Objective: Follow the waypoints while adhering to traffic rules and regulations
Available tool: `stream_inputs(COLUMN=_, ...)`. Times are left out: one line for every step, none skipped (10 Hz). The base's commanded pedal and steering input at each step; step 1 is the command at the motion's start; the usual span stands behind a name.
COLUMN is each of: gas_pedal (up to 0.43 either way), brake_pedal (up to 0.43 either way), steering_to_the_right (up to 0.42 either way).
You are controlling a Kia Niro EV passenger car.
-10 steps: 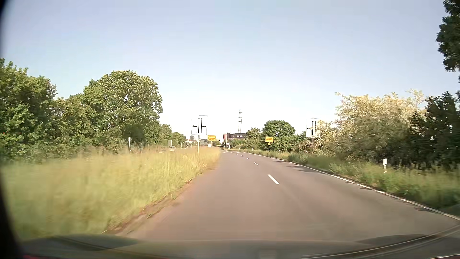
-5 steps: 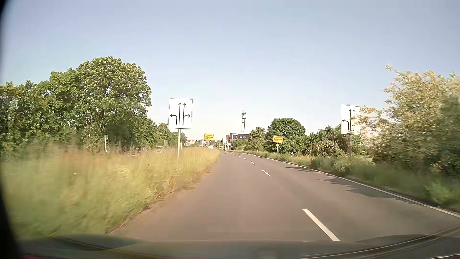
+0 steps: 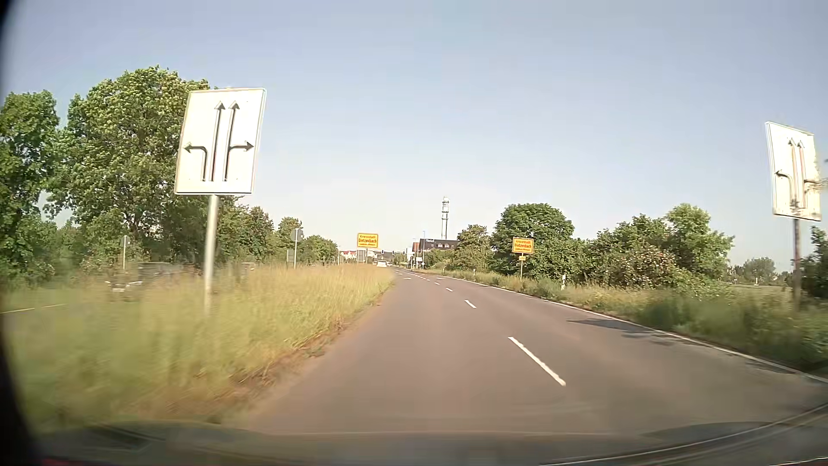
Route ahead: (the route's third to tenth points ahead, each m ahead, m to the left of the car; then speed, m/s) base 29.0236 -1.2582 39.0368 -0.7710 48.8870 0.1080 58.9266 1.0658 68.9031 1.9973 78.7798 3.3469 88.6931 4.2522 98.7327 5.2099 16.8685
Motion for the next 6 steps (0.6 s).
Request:
stream_inputs(gas_pedal=0.13, brake_pedal=0.03, steering_to_the_right=-0.007)
stream_inputs(gas_pedal=0.118, brake_pedal=0.03, steering_to_the_right=-0.008)
stream_inputs(gas_pedal=0.118, brake_pedal=0.03, steering_to_the_right=-0.008)
stream_inputs(gas_pedal=0.118, brake_pedal=0.03, steering_to_the_right=-0.008)
stream_inputs(gas_pedal=0.118, brake_pedal=0.03, steering_to_the_right=-0.008)
stream_inputs(gas_pedal=0.098, brake_pedal=0.024, steering_to_the_right=-0.009)
